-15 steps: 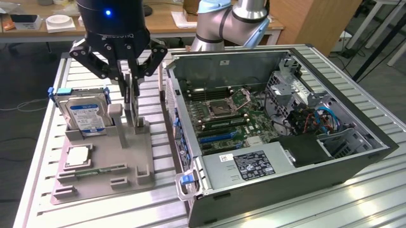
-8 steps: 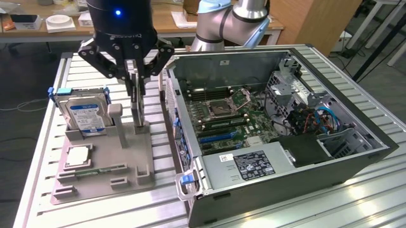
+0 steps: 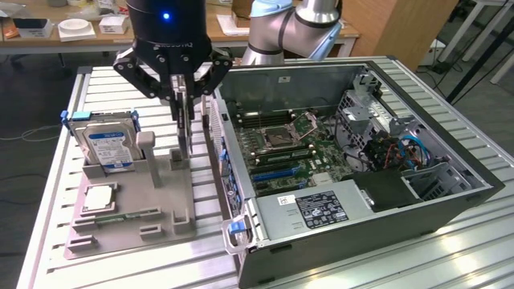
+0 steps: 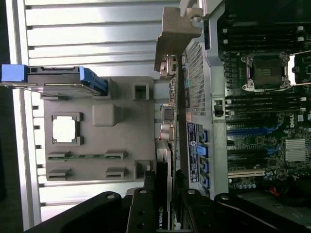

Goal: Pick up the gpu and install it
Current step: 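Pick up the gpu and move the gpu toward the slot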

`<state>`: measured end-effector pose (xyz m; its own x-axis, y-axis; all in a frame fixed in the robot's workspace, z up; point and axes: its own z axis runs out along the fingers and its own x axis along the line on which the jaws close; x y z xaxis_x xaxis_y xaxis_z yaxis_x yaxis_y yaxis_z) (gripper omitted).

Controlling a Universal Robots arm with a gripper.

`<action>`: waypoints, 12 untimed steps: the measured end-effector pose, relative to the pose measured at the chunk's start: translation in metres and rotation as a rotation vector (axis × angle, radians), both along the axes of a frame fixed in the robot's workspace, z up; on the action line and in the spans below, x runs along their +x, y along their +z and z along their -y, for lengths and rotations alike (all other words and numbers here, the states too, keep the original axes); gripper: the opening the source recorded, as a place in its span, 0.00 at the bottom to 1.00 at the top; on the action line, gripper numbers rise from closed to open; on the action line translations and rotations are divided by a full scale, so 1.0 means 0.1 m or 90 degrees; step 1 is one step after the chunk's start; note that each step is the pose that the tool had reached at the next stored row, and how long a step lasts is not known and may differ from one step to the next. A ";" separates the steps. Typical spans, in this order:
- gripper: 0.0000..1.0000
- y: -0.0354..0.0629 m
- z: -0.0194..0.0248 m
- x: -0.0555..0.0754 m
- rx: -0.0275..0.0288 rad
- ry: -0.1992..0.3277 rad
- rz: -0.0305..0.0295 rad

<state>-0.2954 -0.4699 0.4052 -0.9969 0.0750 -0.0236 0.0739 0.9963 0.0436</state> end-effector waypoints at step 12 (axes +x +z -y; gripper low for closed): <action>0.26 0.000 0.000 0.20 0.0000 0.000 0.0000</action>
<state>-0.2751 -0.4699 0.4051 -0.9969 0.0749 -0.0236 0.0738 0.9963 0.0436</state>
